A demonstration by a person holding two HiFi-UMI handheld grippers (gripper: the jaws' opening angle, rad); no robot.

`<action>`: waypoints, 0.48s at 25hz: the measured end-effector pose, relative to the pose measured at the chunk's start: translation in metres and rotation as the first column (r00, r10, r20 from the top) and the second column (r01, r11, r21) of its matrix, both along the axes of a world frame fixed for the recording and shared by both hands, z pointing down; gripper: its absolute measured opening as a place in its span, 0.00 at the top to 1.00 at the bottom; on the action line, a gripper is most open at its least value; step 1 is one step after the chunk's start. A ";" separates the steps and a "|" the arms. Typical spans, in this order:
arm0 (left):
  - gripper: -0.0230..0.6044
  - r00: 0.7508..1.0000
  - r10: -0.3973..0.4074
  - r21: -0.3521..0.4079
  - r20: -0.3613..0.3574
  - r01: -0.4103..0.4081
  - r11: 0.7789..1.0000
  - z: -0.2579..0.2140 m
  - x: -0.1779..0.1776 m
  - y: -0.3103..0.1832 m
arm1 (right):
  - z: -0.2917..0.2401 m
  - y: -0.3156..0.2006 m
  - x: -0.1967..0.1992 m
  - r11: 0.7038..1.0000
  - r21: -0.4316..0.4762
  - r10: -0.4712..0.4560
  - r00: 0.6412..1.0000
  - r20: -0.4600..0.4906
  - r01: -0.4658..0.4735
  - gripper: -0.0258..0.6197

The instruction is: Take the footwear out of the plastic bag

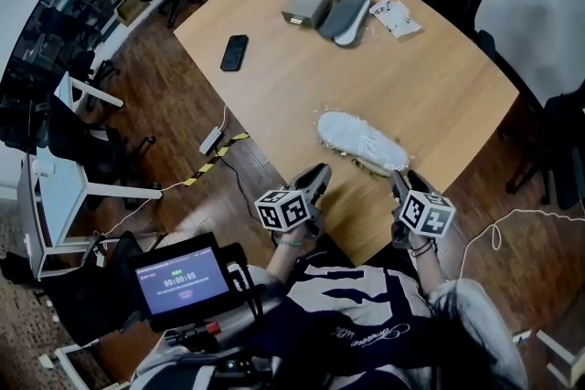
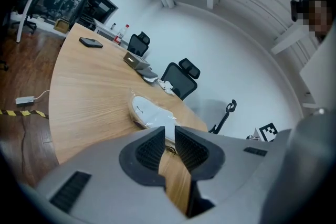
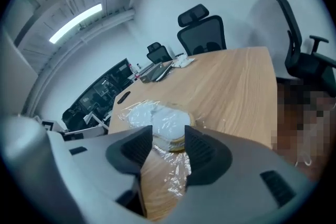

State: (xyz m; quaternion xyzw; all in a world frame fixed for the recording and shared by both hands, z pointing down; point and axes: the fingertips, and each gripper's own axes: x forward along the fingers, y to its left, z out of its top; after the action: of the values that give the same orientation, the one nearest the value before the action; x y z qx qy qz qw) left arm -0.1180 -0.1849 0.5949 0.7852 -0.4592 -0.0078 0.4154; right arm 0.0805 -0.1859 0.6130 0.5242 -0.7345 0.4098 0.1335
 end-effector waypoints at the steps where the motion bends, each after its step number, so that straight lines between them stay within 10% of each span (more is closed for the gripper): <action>1: 0.89 1.000 -0.003 -0.007 0.002 0.003 1.000 0.000 0.000 0.000 | 0.003 0.000 -0.004 1.000 -0.023 -0.013 0.999 0.043 0.014 0.67; 3: 0.89 1.000 -0.005 -0.023 0.007 0.005 1.000 0.002 0.000 0.000 | 0.006 -0.001 -0.011 0.998 -0.056 -0.017 0.991 0.134 0.024 0.71; 5: 0.89 1.000 -0.002 -0.038 0.012 0.002 0.999 0.005 0.002 0.002 | 0.007 0.000 -0.016 0.997 -0.070 -0.027 0.980 0.196 0.042 0.96; 12: 0.71 0.995 -0.002 -0.108 -0.098 -0.008 0.994 0.019 0.015 0.001 | -0.030 0.001 -0.029 0.994 -0.087 -0.010 0.834 0.552 0.070 0.96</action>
State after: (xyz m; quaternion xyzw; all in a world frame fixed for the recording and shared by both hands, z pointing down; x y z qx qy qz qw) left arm -0.1025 -0.1836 0.6143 0.7608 -0.4367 -0.0208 0.4795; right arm 0.0518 -0.1852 0.5835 0.3612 -0.7304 0.5778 -0.0475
